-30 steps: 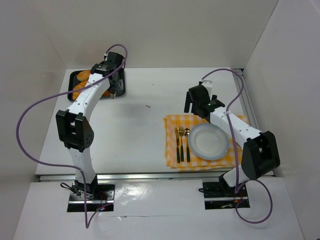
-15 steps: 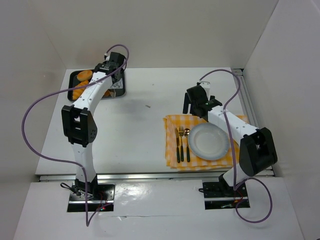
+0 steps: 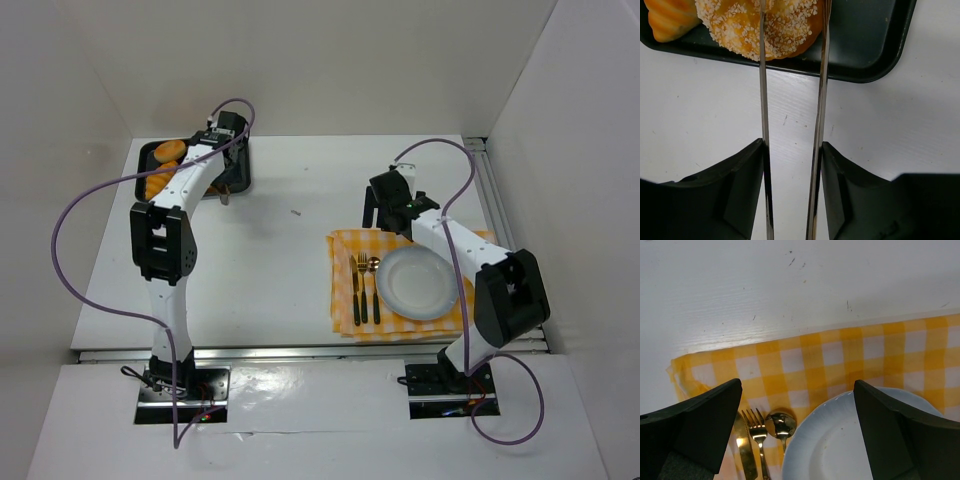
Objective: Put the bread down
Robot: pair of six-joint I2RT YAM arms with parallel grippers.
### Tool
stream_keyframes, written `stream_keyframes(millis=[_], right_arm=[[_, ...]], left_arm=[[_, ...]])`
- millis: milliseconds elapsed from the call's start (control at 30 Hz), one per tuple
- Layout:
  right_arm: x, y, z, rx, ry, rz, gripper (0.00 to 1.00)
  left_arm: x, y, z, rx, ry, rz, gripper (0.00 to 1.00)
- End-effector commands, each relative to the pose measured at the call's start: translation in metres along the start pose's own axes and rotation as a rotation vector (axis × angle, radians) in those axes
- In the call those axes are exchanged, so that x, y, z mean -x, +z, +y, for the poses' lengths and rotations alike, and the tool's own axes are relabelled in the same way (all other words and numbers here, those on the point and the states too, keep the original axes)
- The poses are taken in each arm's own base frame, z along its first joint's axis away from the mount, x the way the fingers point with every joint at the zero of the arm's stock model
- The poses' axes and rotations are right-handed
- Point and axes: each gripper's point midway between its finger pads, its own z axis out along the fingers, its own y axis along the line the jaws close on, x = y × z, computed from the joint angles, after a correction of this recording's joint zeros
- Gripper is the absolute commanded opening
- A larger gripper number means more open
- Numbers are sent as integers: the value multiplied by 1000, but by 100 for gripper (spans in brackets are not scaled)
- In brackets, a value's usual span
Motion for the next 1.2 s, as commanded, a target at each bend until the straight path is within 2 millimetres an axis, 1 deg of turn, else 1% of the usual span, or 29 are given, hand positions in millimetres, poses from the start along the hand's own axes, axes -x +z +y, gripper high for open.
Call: stream_keyframes(millis=[0, 33, 100, 167, 200, 233, 267, 367, 400, 433, 500, 533, 567, 600, 633, 667, 700, 733, 767, 833, 867, 900, 933, 967, 1000, 1033, 1100, 1133, 1167], right_arm=[[21, -5, 12, 25, 5, -47, 100], [19, -2, 12, 21, 1, -38, 100], [17, -3, 15, 27, -15, -38, 100], [23, -4, 15, 23, -10, -51, 100], [20, -2, 15, 20, -14, -43, 100], [24, -3, 16, 23, -10, -51, 100], [24, -3, 16, 23, -10, -51, 100], [24, -3, 16, 23, -10, -51, 100], [28, -4, 17, 27, -6, -58, 100], [28, -4, 17, 27, -6, -58, 100], [27, -4, 19, 35, -7, -54, 100], [26, -6, 23, 43, -14, -54, 100], [23, -6, 22, 39, -18, -46, 100], [28, -8, 23, 43, -14, -54, 100], [26, -8, 20, 29, -18, -50, 100], [25, -9, 23, 36, -24, -50, 100], [26, -9, 22, 28, -24, -54, 100], [28, -11, 22, 31, -20, -62, 100], [28, -11, 22, 31, -20, -62, 100], [32, -18, 18, 28, -14, -76, 100], [39, -24, 23, 44, -1, -94, 100], [43, -29, 21, 39, 2, -103, 100], [51, -38, 20, 49, 14, -123, 100], [62, -48, 19, 51, 25, -147, 100], [69, -55, 19, 59, 35, -164, 100], [82, -69, 13, 51, 56, -206, 100], [102, -89, 5, 44, 85, -261, 100], [111, -98, -4, 12, 101, -295, 100], [120, -111, -11, -4, 140, -329, 100]], left_arm=[[13, -10, -2, -30, -17, -42, 57], [13, -6, -4, -29, -15, -38, 50], [11, -7, -3, -23, -7, -22, 38], [14, -9, -3, -26, -11, -30, 22], [17, -13, -2, -29, -16, -41, 19], [18, -13, 0, -21, -17, -43, 16], [21, -19, 1, -24, -23, -55, 15], [31, -32, 11, -3, -39, -93, 5], [40, -43, 18, 4, -56, -126, 0], [42, -48, 19, 0, -61, -137, 0], [52, -64, 33, 37, -94, -183, 0], [55, -70, 37, 44, -111, -198, 0], [58, -75, 41, 51, -118, -211, 0], [58, -79, 47, 72, -123, -221, 0], [60, -84, 46, 71, -125, -238, 0], [65, -97, 51, 63, -141, -263, 0], [67, -101, 55, 70, -150, -279, 0], [68, -106, 52, 59, -153, -294, 0], [72, -118, 59, 62, -169, -319, 0], [75, -130, 54, 39, -156, -352, 0], [76, -135, 54, 24, -143, -358, 0], [77, -148, 50, -2, -132, -377, 0], [73, -154, 39, -34, -92, -379, 0], [73, -162, 34, -57, -75, -389, 0], [67, -166, 27, -76, -50, -387, 0], [62, -181, 15, -131, -31, -400, 0], [46, -187, -1, -193, 11, -378, 0], [33, -197, -21, -274, 41, -362, 0], [21, -203, -27, -313, 64, -350, 0]])
